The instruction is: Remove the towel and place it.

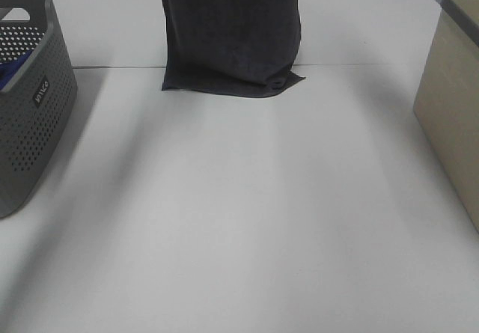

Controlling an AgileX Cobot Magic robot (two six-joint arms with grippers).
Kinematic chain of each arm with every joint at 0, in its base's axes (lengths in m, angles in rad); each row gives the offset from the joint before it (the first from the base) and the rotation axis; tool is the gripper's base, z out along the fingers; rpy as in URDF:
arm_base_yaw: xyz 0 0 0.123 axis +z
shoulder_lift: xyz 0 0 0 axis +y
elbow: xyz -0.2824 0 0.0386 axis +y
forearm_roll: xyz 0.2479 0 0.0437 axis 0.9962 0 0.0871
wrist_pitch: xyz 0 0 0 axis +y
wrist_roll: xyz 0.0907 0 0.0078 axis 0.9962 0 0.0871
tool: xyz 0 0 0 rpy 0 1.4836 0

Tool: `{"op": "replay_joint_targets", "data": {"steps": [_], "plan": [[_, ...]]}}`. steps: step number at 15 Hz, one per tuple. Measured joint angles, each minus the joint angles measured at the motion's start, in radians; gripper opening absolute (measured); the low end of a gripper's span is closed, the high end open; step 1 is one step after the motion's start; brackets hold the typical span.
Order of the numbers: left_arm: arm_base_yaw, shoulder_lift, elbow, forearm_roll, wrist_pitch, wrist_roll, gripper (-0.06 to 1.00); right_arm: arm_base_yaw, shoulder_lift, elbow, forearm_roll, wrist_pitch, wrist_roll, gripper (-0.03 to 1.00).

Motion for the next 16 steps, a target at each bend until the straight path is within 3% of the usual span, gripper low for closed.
{"op": "replay_joint_targets", "data": {"steps": [2,4,6,8,11,12,16], "plan": [[-0.033,-0.048,0.0,-0.052,0.258,-0.052,0.0,0.0,-0.079,0.142,-0.008,-0.076,0.04,0.01],[-0.048,-0.089,0.0,-0.142,0.507,-0.021,0.0,-0.002,-0.143,0.264,-0.009,-0.169,0.043,0.01],[-0.05,-0.125,0.0,-0.237,0.716,0.04,0.0,-0.019,-0.202,0.379,-0.013,-0.279,0.043,0.01],[-0.049,-0.145,0.0,-0.306,0.858,0.077,0.0,-0.062,-0.246,0.458,-0.018,-0.366,0.042,0.01],[-0.052,-0.145,0.0,-0.319,0.888,0.082,0.0,-0.07,-0.252,0.463,-0.018,-0.335,0.02,0.01],[-0.052,-0.145,0.0,-0.326,0.888,0.082,0.0,-0.066,-0.252,0.467,-0.019,-0.285,-0.048,0.01],[-0.059,-0.145,0.0,-0.364,0.884,0.14,0.0,-0.066,-0.252,0.513,-0.022,0.028,-0.525,0.01]]}}
